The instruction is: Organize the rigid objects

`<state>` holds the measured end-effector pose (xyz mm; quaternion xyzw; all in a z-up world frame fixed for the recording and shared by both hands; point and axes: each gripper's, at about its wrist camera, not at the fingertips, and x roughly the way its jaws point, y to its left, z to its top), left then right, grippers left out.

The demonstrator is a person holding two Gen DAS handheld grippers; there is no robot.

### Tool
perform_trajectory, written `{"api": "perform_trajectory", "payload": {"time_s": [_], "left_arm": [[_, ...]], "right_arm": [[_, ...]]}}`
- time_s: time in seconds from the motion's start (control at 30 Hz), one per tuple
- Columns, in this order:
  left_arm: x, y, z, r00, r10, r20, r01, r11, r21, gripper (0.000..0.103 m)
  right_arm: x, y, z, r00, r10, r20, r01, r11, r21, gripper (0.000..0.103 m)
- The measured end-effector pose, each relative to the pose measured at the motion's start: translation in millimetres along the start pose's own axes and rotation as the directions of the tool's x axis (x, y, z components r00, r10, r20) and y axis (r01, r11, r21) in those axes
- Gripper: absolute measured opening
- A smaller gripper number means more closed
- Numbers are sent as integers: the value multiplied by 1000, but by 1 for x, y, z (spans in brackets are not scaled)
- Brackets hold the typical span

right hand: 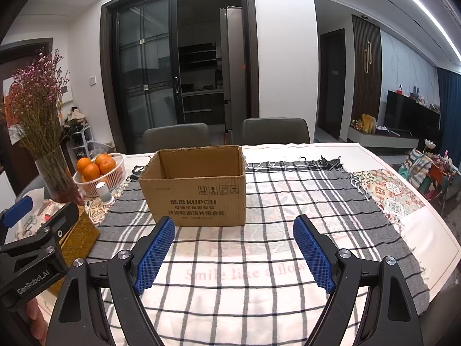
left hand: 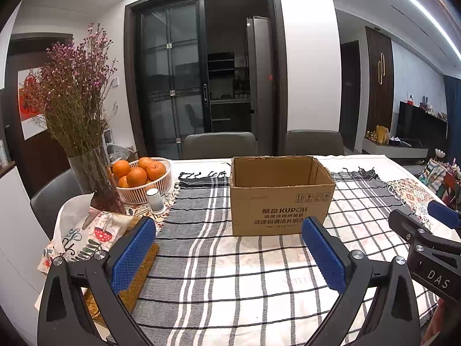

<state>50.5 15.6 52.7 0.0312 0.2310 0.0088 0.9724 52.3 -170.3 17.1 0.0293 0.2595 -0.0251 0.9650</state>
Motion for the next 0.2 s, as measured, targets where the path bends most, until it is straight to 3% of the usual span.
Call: {"api": "perform_trajectory", "payload": {"time_s": [0.2], "left_arm": [[-2,1,0,1000,3,1,-3,1000,0,103]], "right_arm": [[0,0,0,1000,1,-2,-1,1000,1,85]]}}
